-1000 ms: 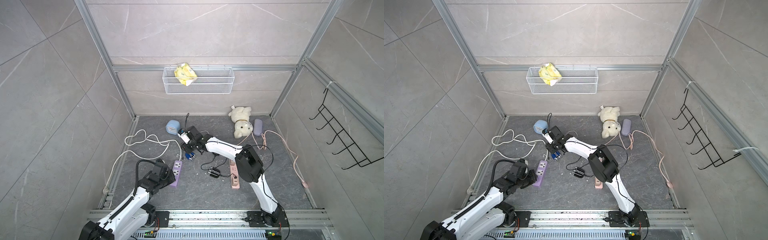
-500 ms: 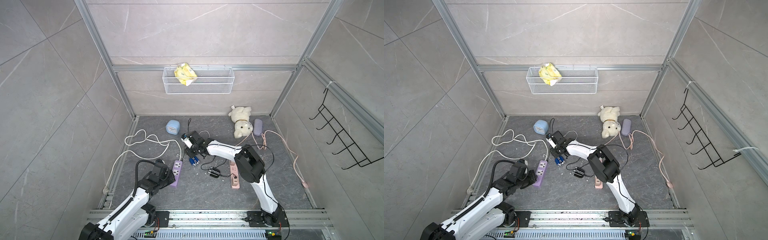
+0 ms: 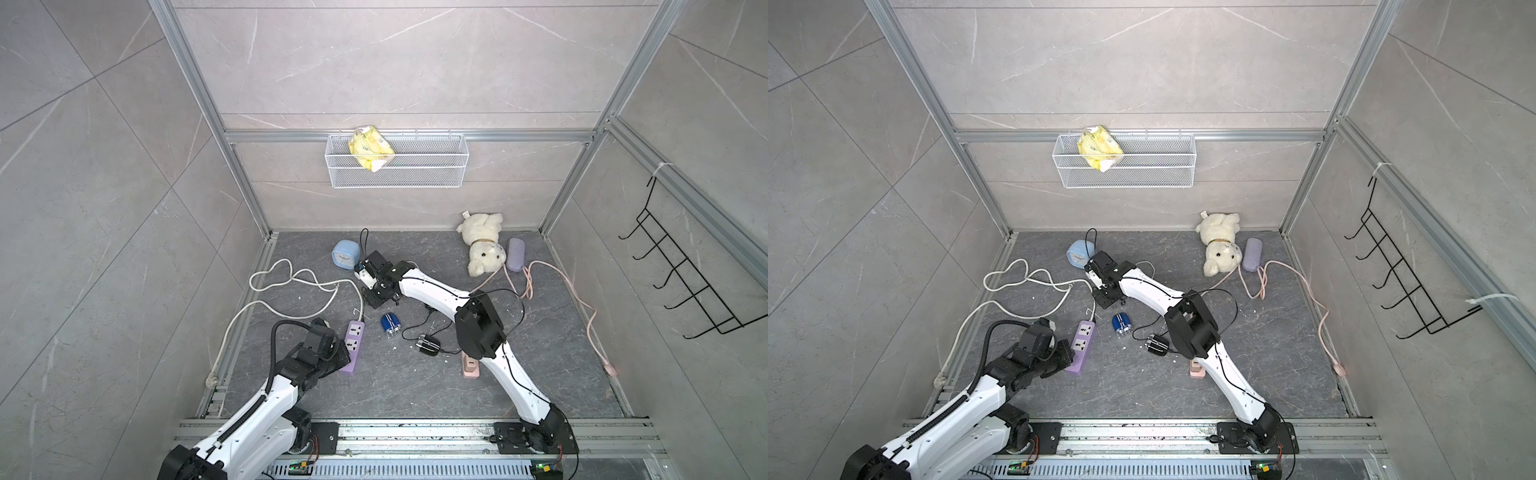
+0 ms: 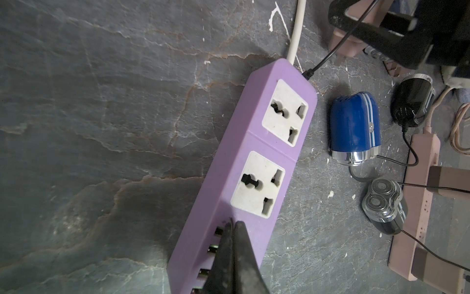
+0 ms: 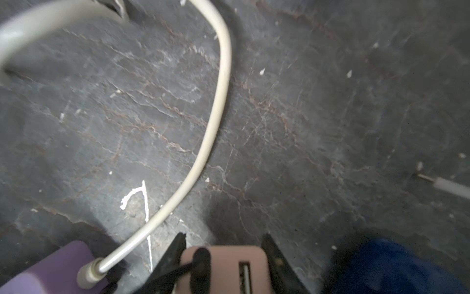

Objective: Unplug the electric shaver
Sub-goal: Move the electric shaver to the center of the board, then place the plug at the center of the board.

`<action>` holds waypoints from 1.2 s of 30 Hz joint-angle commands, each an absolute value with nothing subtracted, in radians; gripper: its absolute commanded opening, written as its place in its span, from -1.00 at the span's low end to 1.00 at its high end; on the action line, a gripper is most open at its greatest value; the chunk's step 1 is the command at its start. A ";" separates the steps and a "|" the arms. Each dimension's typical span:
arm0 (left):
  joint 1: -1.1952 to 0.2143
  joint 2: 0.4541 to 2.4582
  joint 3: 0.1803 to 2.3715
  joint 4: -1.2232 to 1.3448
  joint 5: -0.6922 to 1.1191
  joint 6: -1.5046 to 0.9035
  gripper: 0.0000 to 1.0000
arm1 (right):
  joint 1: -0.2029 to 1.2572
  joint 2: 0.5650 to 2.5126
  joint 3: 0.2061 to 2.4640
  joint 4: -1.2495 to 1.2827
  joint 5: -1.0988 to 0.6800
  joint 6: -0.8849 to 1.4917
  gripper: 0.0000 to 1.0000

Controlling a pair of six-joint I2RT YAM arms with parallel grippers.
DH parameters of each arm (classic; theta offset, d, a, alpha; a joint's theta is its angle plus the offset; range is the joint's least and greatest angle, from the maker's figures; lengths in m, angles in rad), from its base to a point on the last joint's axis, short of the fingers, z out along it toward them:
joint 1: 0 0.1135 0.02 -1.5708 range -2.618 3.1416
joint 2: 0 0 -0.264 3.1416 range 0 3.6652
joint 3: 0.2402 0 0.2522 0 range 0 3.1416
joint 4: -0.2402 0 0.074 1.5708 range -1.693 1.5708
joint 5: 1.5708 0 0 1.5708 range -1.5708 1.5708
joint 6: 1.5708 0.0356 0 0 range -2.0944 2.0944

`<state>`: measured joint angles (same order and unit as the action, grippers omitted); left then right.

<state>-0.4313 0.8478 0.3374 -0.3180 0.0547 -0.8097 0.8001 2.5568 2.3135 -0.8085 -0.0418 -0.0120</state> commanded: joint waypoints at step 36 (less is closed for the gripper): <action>-0.428 0.895 0.377 -0.325 0.084 -0.772 -1.00 | 0.756 2.305 2.040 -0.887 -0.084 0.050 0.48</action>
<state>-0.4313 0.8806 0.3519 -0.3141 0.0631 -0.7998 0.7567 2.3425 2.0964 -0.9344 -0.0570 0.0143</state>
